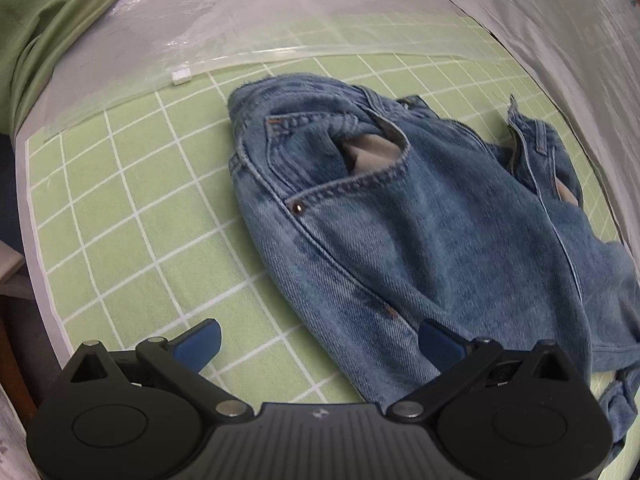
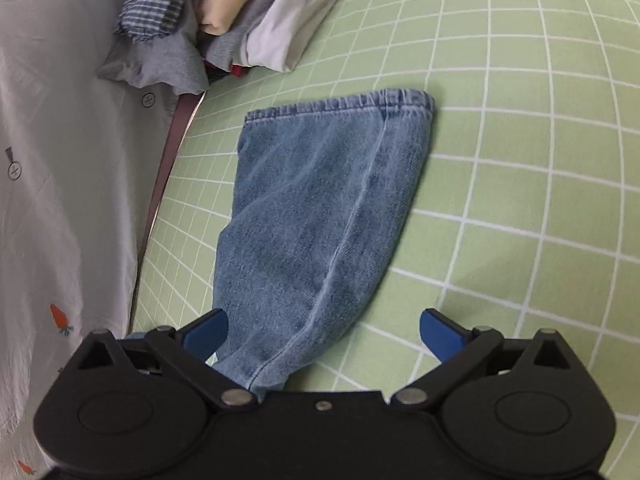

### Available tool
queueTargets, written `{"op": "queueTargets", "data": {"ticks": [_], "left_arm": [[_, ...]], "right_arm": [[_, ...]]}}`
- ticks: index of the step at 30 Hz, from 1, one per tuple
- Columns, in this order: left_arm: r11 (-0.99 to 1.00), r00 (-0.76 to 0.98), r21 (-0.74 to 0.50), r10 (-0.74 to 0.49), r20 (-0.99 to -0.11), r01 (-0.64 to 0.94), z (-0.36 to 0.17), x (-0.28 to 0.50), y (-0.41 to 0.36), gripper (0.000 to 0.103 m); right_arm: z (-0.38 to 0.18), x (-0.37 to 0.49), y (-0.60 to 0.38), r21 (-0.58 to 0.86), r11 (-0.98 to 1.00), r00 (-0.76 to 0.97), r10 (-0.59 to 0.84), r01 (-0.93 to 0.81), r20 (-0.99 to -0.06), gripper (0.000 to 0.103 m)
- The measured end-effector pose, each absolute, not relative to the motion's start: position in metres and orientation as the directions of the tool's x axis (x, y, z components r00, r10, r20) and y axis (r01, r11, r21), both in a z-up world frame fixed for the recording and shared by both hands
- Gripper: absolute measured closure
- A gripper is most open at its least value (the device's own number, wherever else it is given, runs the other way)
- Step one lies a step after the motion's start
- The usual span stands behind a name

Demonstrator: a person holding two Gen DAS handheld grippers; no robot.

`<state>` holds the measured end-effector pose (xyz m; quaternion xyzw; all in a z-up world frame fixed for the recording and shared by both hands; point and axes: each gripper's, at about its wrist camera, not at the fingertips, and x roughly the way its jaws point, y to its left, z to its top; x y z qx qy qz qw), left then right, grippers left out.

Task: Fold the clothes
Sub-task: 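Grasp the jeans leg hem with the right gripper and pull it straight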

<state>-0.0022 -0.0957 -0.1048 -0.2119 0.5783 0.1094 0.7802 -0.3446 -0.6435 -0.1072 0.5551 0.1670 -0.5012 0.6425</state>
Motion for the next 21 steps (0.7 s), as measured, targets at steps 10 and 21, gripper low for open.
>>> {"op": "queueTargets", "data": {"ticks": [10, 21], "left_arm": [[0.794, 0.350, -0.233, -0.028, -0.936, -0.561, -0.106, 0.019, -0.054, 0.000], [0.748, 0.408, -0.308, -0.054, -0.911, -0.588, -0.105, 0.049, -0.031, 0.019]], "right_arm": [[-0.122, -0.320, -0.664, 0.587, -0.211, 0.476, -0.406, 0.782, -0.780, 0.000], [-0.122, -0.320, -0.680, 0.583, -0.301, 0.433, -0.440, 0.755, -0.787, 0.009]]}}
